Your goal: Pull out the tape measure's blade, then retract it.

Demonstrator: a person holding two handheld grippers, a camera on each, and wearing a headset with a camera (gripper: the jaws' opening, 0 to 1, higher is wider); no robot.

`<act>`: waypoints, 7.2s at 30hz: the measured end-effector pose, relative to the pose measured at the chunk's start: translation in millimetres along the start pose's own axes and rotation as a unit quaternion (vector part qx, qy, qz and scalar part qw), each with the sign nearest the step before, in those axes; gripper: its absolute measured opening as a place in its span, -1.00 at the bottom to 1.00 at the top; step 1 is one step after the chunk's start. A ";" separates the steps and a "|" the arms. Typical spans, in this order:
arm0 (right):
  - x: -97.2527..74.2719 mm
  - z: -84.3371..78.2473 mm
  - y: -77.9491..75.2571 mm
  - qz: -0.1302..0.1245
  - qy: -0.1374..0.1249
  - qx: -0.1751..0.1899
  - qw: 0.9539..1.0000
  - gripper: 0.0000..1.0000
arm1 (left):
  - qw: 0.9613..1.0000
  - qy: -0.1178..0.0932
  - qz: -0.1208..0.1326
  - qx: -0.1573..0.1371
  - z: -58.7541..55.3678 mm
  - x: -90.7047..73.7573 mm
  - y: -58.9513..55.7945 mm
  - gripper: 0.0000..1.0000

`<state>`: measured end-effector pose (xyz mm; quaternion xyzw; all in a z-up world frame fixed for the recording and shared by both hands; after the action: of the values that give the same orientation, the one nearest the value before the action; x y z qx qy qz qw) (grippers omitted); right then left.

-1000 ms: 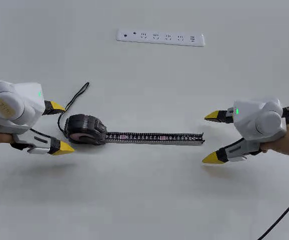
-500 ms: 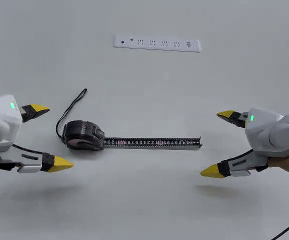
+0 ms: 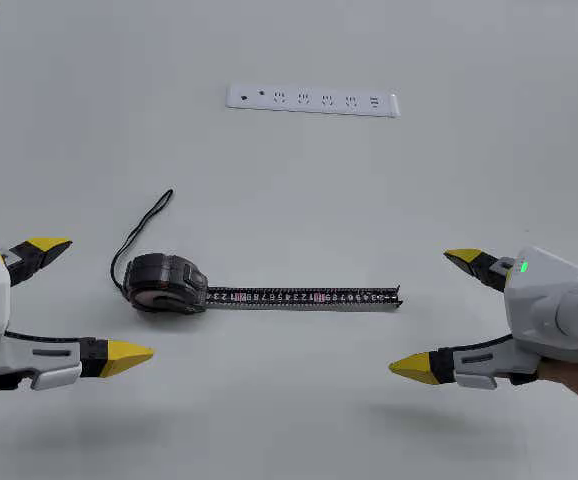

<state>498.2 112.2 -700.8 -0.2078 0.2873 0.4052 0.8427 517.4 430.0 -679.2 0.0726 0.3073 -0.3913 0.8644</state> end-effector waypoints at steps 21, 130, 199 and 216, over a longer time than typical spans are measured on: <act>-18.4 23.4 40.5 -0.080 -0.038 0.071 0.994 1.00 | 0.993 -0.062 0.078 -0.067 8.5 -11.5 -34.5 1.00; 25.7 -5.8 -6.2 0.156 0.008 -0.143 0.977 -0.01 | 0.930 -0.060 0.301 -0.202 2.5 56.6 -0.1 0.93; 57.9 -30.2 -17.5 0.213 0.059 -0.246 0.944 -0.76 | 0.910 -0.013 0.341 -0.237 -16.2 78.8 20.2 0.28; 56.7 -30.0 -18.0 0.211 0.060 -0.248 0.944 -0.76 | 0.912 -0.012 0.330 -0.244 -17.3 76.7 20.2 0.24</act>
<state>531.9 116.1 -758.2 -0.3686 0.2652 0.6187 0.6411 562.5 401.7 -740.5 -0.0479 0.3414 0.0028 0.9387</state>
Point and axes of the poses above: the centre of the closed fingertips' face, and the gripper's own axes: x roughly forward along the fingers, y roughly to its left, z roughly out of its top, the point moved 1 cm from there along -x, roughly backward along the fingers, and after that the axes turned 6 degrees about -x, right-handed, at the moved point
